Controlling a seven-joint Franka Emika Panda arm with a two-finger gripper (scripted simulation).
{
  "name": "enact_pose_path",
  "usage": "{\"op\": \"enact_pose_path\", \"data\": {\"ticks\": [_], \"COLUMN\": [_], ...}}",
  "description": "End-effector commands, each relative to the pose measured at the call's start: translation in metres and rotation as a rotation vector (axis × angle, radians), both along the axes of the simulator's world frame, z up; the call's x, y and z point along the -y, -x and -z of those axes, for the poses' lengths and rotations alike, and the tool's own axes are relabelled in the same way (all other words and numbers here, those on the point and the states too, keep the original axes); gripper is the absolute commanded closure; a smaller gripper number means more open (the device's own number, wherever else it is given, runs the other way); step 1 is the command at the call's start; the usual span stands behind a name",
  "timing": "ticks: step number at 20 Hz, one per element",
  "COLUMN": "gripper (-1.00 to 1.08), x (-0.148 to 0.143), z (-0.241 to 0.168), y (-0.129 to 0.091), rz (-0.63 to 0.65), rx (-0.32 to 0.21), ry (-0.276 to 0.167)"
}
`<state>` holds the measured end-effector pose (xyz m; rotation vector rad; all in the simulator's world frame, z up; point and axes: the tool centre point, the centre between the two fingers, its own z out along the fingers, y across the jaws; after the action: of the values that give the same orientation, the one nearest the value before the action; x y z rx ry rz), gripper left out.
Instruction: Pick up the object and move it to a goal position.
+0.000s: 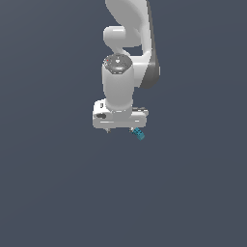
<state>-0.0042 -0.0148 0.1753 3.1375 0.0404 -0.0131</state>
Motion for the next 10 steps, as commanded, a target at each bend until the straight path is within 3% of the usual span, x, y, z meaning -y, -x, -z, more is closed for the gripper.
{"op": "enact_pose_path", "data": {"ticks": [1, 10], "gripper": [-0.92, -0.92], "x": [0.0005, -0.0036], "z": [0.0018, 0.0066], "y": [0.0010, 0.0039], "rz": [-0.003, -0.033], "rx": [-0.004, -0.003], "ry": [-0.003, -0.001]}}
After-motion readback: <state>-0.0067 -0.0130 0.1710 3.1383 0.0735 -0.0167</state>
